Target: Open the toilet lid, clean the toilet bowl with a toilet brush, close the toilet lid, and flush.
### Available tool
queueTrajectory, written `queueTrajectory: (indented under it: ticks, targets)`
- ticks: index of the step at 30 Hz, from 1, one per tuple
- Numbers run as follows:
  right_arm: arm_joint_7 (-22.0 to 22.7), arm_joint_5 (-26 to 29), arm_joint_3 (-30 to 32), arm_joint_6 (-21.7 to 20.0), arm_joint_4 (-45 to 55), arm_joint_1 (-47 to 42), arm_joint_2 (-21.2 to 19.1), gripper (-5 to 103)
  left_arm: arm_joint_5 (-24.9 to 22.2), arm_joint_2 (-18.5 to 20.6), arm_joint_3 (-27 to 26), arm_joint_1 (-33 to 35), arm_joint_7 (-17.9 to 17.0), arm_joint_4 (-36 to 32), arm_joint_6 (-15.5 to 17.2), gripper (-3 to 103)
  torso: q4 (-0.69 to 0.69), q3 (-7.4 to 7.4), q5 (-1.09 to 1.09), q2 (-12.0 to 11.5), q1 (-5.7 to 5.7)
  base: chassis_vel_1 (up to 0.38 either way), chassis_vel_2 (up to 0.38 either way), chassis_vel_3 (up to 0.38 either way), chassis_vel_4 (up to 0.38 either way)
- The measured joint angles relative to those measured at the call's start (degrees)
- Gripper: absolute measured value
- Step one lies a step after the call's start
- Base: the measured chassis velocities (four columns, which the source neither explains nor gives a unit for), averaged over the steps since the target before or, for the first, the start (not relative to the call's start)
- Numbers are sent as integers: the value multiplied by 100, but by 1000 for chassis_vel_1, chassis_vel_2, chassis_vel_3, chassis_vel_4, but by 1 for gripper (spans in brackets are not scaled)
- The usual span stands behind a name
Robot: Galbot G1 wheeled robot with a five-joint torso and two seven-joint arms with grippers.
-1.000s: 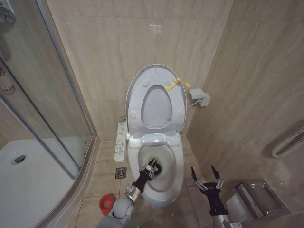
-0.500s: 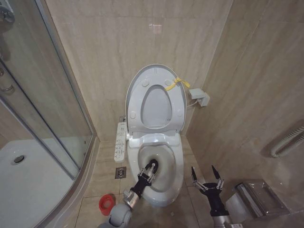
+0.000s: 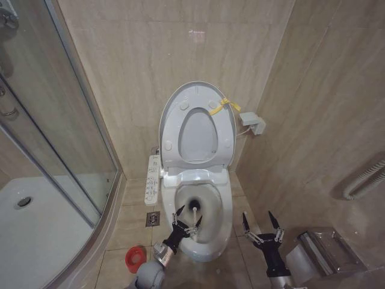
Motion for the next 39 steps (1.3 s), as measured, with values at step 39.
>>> queueTrajectory:
  ticks: [39]
  targets:
    - [38,-164,177,34,-137,147,485,100,-456,1365,5501,-6912,4462,971,-147,100,-2,1,1,0,0,0,0,0,0]
